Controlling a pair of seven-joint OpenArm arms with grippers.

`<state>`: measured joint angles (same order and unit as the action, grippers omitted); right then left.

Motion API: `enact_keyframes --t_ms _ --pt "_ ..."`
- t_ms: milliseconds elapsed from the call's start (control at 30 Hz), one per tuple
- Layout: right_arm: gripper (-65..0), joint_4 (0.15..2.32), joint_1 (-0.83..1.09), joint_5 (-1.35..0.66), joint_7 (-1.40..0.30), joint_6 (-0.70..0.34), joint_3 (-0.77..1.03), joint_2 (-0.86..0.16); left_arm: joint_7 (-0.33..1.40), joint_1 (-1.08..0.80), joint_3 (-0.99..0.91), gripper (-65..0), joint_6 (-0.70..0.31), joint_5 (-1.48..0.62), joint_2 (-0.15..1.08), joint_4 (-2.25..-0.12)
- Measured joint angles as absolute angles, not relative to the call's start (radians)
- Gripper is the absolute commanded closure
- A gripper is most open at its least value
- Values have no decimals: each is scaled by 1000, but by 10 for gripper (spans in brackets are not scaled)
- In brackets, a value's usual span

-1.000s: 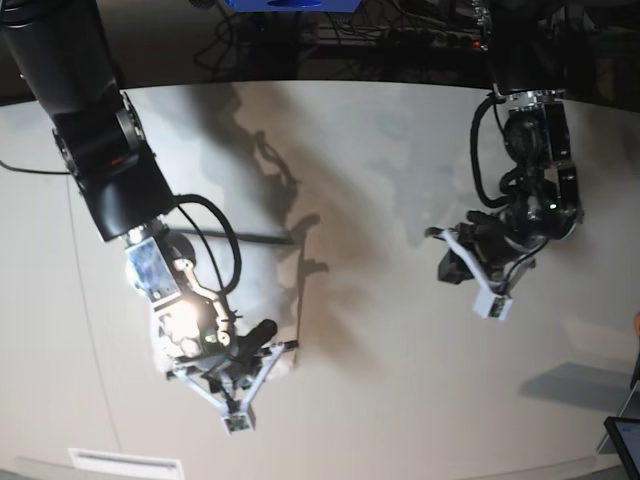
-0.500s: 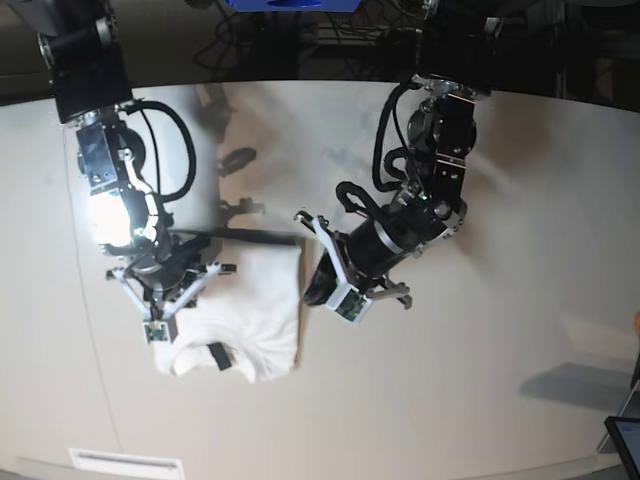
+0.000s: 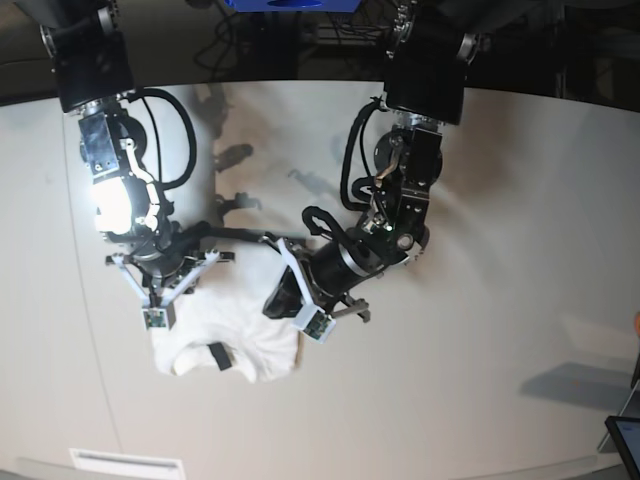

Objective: Fold the T-shirt properly
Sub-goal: 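Grasp the bundle's edge opposite the collar with both grippers, then pull the bundle with both grippers to square and flatten it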

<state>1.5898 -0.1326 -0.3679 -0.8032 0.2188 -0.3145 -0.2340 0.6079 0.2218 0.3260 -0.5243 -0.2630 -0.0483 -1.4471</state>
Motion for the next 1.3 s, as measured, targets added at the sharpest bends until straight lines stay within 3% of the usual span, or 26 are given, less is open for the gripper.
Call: enact_keyframes --t_ms 300,567,1033,1300 --pt "-35 1485 -112 -369 -762 217 -314 -234 600 207 327 -20 -524 -260 -19 -1239" --pt "-35 1464 -80 -368 -665 218 -313 -234 558 191 327 -18 -526 -289 29 -1230" --pt "-35 1679 -59 -366 -705 219 -313 -260 603 146 315 -18 -516 -265 26 -1530" --pt "-35 1592 9 -368 -641 221 -312 -255 601 143 326 -18 -476 -262 0 -1465"
